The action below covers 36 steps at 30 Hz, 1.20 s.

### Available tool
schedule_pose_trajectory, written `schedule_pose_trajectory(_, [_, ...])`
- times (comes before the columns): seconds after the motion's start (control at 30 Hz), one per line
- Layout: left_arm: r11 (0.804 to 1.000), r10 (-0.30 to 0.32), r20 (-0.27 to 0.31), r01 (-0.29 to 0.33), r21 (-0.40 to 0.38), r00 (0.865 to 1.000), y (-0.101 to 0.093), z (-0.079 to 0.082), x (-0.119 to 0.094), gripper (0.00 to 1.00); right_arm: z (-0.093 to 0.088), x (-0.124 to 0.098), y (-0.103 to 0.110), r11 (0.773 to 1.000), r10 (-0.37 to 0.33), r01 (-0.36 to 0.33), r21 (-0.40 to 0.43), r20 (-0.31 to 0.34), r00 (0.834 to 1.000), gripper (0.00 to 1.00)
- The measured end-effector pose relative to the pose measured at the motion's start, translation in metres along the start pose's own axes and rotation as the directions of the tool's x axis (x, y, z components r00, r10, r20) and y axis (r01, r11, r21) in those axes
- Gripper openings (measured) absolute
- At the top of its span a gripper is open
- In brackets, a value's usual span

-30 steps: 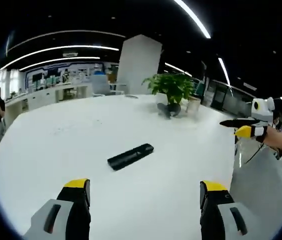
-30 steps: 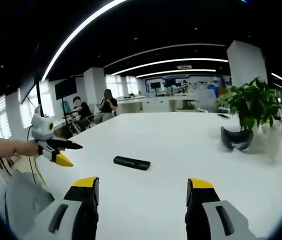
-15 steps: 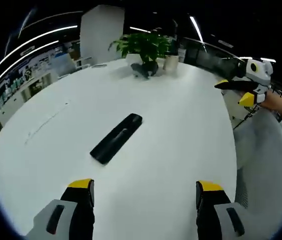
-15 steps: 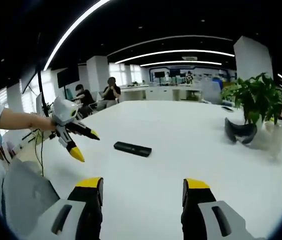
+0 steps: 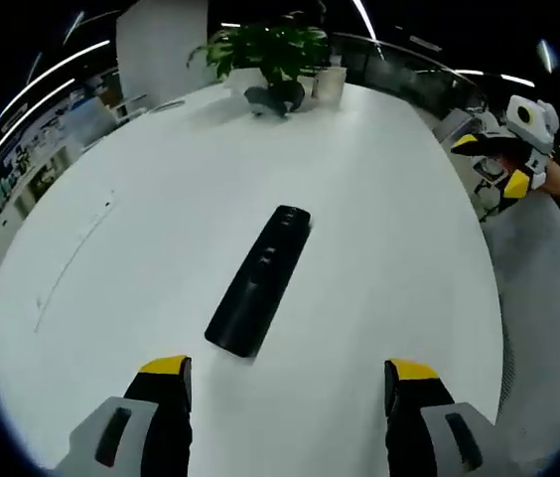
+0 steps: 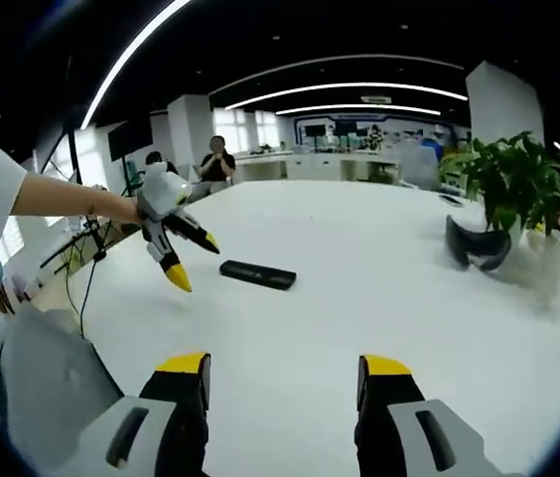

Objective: Press the specified remote control buttons in sequence, fully releasing each button before pressing the next.

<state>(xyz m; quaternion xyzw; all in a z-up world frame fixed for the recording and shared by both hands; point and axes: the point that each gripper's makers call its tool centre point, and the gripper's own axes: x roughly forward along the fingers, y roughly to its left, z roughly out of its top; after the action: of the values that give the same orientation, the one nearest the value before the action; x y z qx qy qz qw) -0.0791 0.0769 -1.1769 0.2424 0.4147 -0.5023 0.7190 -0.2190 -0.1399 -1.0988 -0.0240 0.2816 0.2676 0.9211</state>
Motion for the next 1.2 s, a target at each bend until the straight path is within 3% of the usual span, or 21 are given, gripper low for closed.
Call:
schedule_pose_trajectory(0.43, [0.992, -0.042, -0.095, 0.053, 0.112, 0.995, 0.011, 0.015, 0.026, 0.74, -0.002, 0.001, -0.013, 0.998, -0.026, 0.023, -0.059, -0.048, 0.998, 0.54])
schedule_pose_trajectory(0.6, [0.975, -0.011, -0.158, 0.046, 0.219, 0.987, 0.020, 0.014, 0.034, 0.69, -0.003, 0.003, -0.014, 0.998, -0.028, 0.024, -0.061, -0.053, 0.998, 0.52])
schedule_pose_trajectory(0.67, [0.978, -0.035, -0.161, 0.066, 0.197, 0.986, 0.016, 0.018, 0.035, 0.67, -0.003, 0.003, -0.014, 0.998, -0.027, 0.023, -0.063, -0.052, 0.998, 0.52])
schedule_pose_trajectory(0.8, [0.959, -0.054, -0.206, 0.108, 0.260, 0.977, 0.015, 0.021, 0.037, 0.65, -0.002, 0.005, -0.013, 0.997, -0.021, 0.017, -0.072, -0.056, 0.998, 0.51])
schedule_pose_trajectory(0.87, [0.951, -0.061, -0.215, 0.122, 0.283, 0.975, 0.013, 0.023, 0.038, 0.60, -0.002, 0.006, -0.013, 0.997, -0.020, 0.015, -0.080, -0.058, 0.998, 0.50])
schedule_pose_trajectory(0.97, [0.938, -0.070, -0.218, 0.138, 0.318, 0.973, 0.006, 0.027, 0.039, 0.43, -0.001, 0.007, -0.012, 0.996, -0.015, 0.010, -0.089, -0.061, 0.998, 0.49])
schedule_pose_trajectory(1.13, [0.926, -0.064, -0.239, 0.147, 0.347, 0.969, -0.002, 0.025, 0.037, 0.27, -0.003, 0.008, -0.009, 0.995, -0.001, -0.006, -0.099, -0.071, 0.997, 0.47])
schedule_pose_trajectory(1.2, [0.922, -0.055, -0.236, 0.140, 0.361, 0.970, -0.004, 0.024, 0.038, 0.25, -0.004, 0.009, -0.006, 0.995, 0.007, -0.015, -0.102, -0.074, 0.997, 0.47])
